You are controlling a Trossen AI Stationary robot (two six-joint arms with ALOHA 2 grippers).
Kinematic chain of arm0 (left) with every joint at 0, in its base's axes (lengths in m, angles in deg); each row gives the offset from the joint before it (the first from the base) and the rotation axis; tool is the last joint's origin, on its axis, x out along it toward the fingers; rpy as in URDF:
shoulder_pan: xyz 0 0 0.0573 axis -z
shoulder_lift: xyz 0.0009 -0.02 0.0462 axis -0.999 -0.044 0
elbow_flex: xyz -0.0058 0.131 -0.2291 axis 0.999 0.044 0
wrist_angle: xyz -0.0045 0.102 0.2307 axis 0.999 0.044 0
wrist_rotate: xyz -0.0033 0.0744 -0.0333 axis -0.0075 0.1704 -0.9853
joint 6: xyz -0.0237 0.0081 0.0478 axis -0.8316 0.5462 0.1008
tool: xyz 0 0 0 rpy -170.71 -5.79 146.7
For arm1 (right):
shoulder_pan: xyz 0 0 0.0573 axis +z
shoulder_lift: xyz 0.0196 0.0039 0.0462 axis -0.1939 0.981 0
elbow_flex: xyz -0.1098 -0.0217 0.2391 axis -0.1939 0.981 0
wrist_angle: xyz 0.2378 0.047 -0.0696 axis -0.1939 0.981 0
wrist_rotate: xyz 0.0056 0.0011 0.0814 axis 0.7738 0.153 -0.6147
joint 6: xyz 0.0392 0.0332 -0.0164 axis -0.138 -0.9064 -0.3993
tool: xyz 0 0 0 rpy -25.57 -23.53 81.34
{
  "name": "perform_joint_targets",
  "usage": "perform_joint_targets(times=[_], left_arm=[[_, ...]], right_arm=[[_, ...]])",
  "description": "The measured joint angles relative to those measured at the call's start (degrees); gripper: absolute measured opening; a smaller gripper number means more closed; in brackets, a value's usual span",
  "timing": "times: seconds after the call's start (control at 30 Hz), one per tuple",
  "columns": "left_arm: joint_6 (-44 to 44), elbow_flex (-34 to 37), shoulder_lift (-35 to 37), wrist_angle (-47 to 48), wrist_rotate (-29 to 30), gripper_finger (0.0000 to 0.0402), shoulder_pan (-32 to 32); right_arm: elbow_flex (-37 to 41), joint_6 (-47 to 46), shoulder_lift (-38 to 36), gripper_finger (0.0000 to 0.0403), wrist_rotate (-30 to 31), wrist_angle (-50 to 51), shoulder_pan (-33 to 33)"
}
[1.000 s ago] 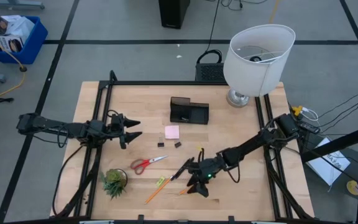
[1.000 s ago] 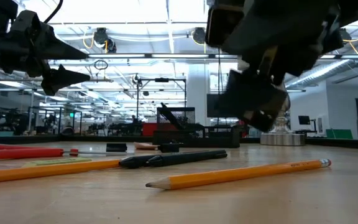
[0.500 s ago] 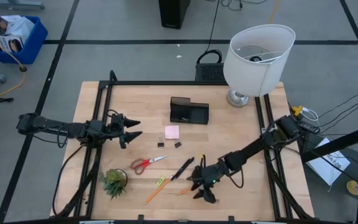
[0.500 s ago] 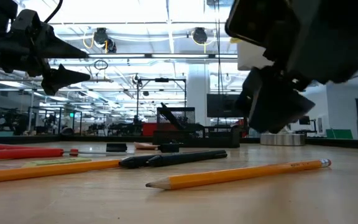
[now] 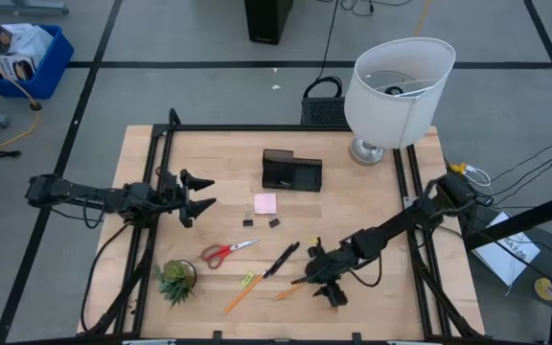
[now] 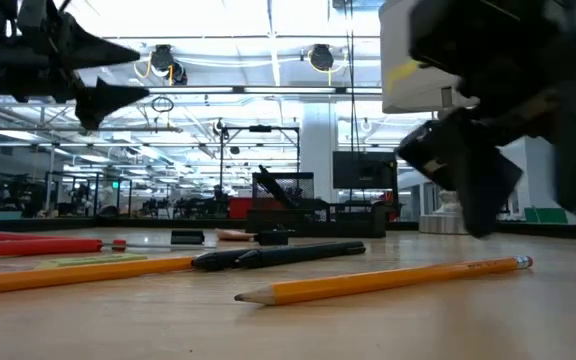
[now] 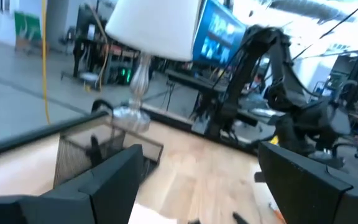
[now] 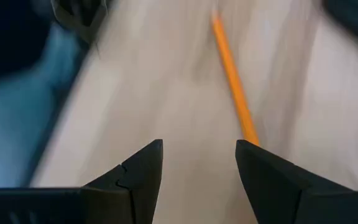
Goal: Pick and place office supplies into organizer
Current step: Put the right yellow pencil into the desk organizer
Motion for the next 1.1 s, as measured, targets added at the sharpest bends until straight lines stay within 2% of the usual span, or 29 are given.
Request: perform_joint_targets(times=[0.17,0.27,0.53,0.97,1.1], left_arm=[[-0.1,0.0,0.0,-1.6,0.0,0.0324,0.0],[-2.1,0.0,0.0,-1.1,0.0,0.0324,0.0],[-6.6,0.0,0.0,-0.1,-0.2,0.0324,0.0],[-15.6,0.0,0.0,4.7,-0.7,0.0324,0.0],[-16.6,0.0,0.0,6.1,-0.7,0.0324,0.0]], right_arm=[[0.0,8.0,-4.8,0.0196,4.9,9.5,-0.3],[1.7,10.7,-6.1,0.0196,7.4,11.6,-0.2],[9.1,10.9,-6.2,0.0196,8.4,4.0,-0.6],[16.8,8.3,-6.5,0.0196,9.4,-8.8,-0.5],[17.1,8.1,-6.4,0.0183,9.4,-9.7,-0.3]])
